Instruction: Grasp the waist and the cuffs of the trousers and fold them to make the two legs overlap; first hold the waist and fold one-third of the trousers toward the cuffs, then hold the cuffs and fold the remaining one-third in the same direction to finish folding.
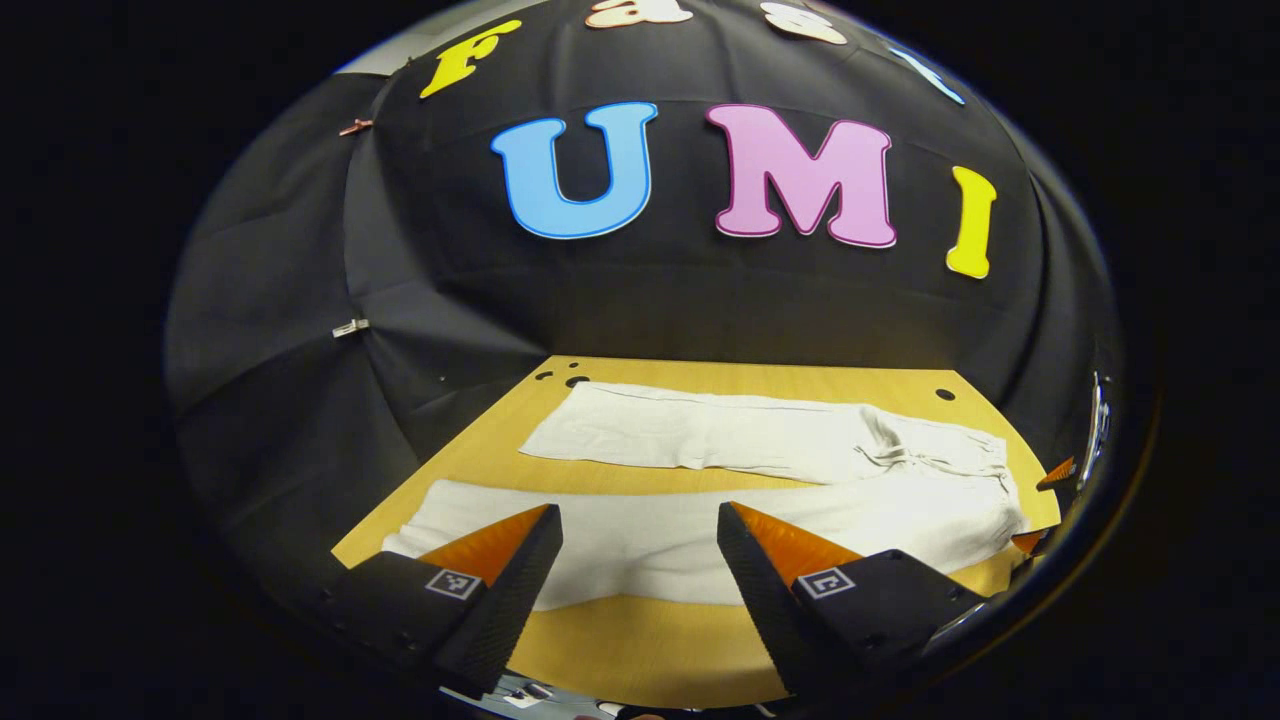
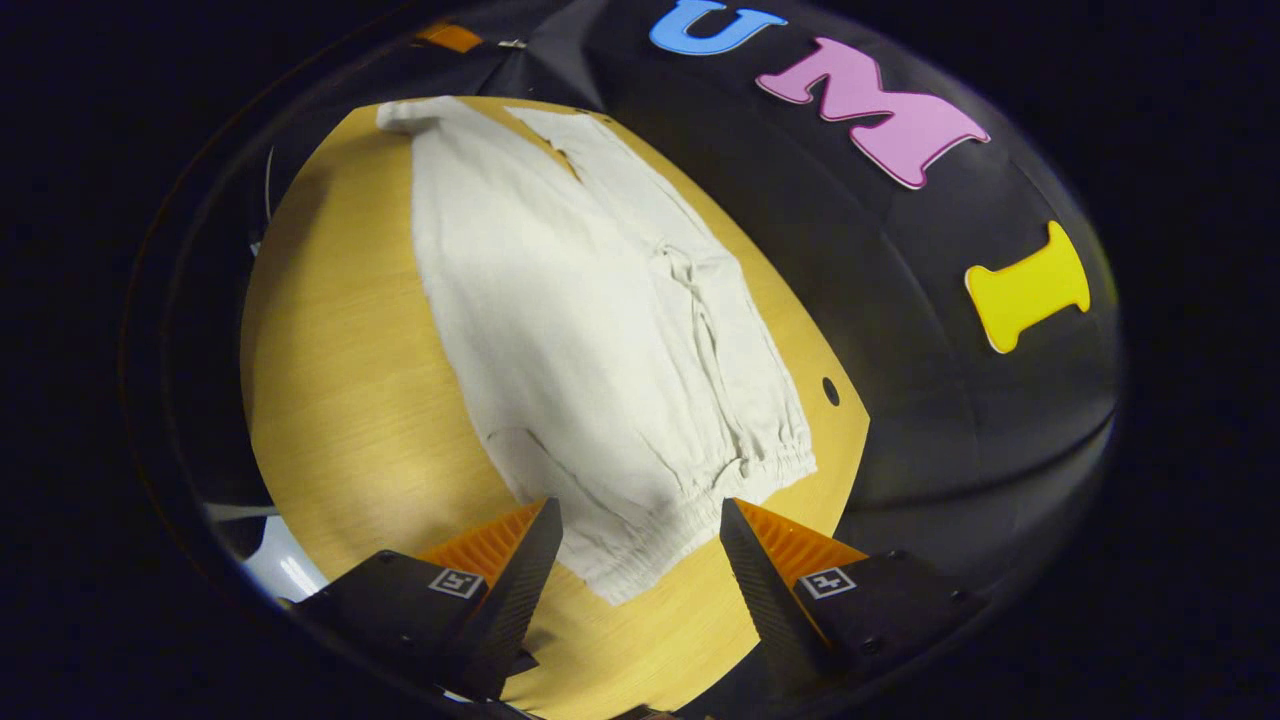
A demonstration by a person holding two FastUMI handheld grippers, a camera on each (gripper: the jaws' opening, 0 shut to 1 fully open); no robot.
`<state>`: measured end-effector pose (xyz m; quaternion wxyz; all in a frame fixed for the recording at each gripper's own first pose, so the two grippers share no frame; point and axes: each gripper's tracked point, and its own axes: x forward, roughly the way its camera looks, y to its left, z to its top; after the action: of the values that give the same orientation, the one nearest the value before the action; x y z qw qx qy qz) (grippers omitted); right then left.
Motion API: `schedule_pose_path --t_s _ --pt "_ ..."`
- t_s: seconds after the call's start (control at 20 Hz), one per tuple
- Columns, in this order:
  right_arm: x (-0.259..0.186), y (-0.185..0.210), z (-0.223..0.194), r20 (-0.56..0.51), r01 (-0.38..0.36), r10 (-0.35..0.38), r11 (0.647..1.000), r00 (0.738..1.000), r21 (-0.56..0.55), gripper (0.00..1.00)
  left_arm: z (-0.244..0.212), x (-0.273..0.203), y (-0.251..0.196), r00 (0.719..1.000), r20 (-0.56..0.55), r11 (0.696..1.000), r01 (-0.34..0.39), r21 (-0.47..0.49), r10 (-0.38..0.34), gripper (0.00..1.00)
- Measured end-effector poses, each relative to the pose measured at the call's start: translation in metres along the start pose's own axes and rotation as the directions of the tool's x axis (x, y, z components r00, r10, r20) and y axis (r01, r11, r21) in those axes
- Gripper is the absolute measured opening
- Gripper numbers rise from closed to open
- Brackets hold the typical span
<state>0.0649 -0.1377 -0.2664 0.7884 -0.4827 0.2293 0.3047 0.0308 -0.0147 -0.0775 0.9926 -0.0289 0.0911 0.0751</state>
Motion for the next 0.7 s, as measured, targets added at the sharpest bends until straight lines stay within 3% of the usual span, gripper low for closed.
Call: schedule_pose_path --t_s 0.45,0.5,0.55,0.65,0.7 --pt "0.037 0.001 0.002 -0.05 -0.049 0.043 0.992 0.998 -0.12 0.94 -0.042 -0.011 0.064 0.986 -0.098 0.988 -0.141 -0.058 0.135 0.99" --pt "0.039 0.001 0.003 -0.061 -0.052 0.045 0.99 0.997 -0.134 0.92 -0.048 -0.01 0.071 0.983 -0.107 0.986 -0.154 -0.056 0.148 0.99" --pt "0.044 -0.003 0.006 -0.07 -0.044 0.034 0.987 0.997 -0.157 0.82 -0.051 -0.01 0.079 0.981 -0.112 0.985 -0.165 -0.047 0.159 0.99" --pt "0.05 -0.002 0.01 -0.095 -0.058 0.041 0.98 0.995 -0.193 0.79 -0.06 -0.007 0.097 0.976 -0.128 0.984 -0.178 -0.008 0.176 0.99" --pt "0.053 -0.002 0.01 -0.105 -0.058 0.038 0.978 0.994 -0.202 0.7 -0.065 -0.005 0.107 0.975 -0.134 0.984 -0.177 0.017 0.178 0.99"
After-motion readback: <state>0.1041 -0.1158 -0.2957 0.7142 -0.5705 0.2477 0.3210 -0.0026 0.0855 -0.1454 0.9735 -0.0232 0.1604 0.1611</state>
